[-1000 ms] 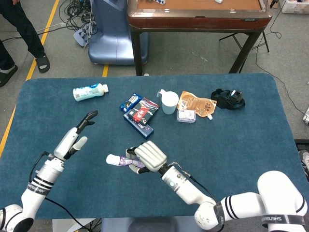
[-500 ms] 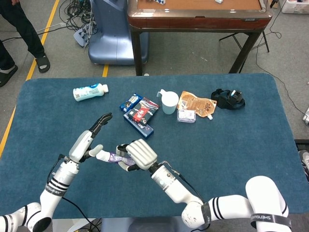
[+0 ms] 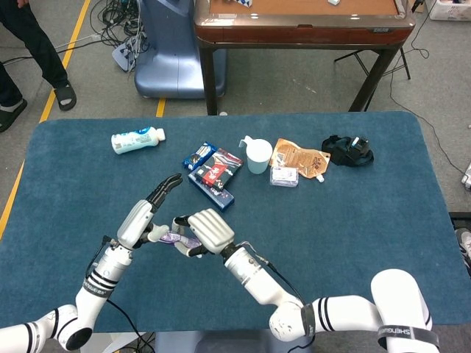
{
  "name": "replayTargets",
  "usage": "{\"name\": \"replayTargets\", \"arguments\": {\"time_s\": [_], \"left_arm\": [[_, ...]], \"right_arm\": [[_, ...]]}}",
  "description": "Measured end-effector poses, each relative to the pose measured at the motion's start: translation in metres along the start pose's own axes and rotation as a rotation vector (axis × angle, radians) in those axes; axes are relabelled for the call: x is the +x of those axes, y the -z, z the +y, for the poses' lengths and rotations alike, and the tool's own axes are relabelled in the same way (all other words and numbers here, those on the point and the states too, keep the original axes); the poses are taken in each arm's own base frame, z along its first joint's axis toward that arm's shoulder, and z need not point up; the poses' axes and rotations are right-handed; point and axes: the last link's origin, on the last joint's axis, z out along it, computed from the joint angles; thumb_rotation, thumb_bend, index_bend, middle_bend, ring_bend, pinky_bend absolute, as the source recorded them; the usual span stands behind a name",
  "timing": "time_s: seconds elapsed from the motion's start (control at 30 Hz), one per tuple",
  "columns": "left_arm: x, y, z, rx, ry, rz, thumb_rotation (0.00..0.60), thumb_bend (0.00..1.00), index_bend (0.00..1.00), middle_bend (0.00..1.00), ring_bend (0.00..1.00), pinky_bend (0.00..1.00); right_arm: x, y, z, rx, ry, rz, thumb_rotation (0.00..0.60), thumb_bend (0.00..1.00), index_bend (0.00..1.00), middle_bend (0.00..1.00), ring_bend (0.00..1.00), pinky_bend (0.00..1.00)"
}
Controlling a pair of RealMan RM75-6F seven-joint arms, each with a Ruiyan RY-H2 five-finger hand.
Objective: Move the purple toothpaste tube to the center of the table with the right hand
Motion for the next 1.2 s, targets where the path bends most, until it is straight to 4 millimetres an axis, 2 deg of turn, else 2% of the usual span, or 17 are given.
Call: {"name": "replayTargets", "arguments": {"time_s": [0.4, 0.7, 0.83, 1.07, 1.2], "left_arm": [[-0.01, -0.003, -0.004, -0.024, -0.038, -0.013, 0.0, 0.0, 0.0, 0.0, 0.0, 0.06], [-0.007, -0.002, -0.006, -0.018, -0.046, -0.008, 0.0, 0.0, 0.0, 0.0, 0.0, 0.06], [0.001, 0.001, -0.006, -0.015, -0.063, 0.001, 0.0, 0.0, 0.0, 0.0, 0.0, 0.06], [0.027, 0.012, -0.009, 0.01, -0.121, 0.017, 0.0, 0.0, 0.0, 0.0, 0.0, 0.06], [0.044, 0.024, -0.013, 0.041, -0.177, 0.011, 0.0, 0.0, 0.0, 0.0, 0.0, 0.06]], "right_arm": [[0.001, -0.006, -0.001, -0.021, -0.041, -0.019, 0.6, 0.98, 0.87, 0.76, 0.73, 0.56], [0.003, -0.005, 0.001, -0.025, -0.03, -0.035, 0.6, 0.98, 0.87, 0.76, 0.73, 0.56], [0.006, -0.002, 0.007, -0.03, 0.037, -0.07, 0.6, 0.98, 0.87, 0.76, 0.73, 0.56], [0.019, 0.008, 0.028, -0.062, 0.236, -0.179, 0.6, 0.97, 0.87, 0.75, 0.69, 0.55], [0.021, 0.015, 0.038, -0.081, 0.368, -0.252, 0.6, 0.86, 0.83, 0.67, 0.61, 0.48]]}}
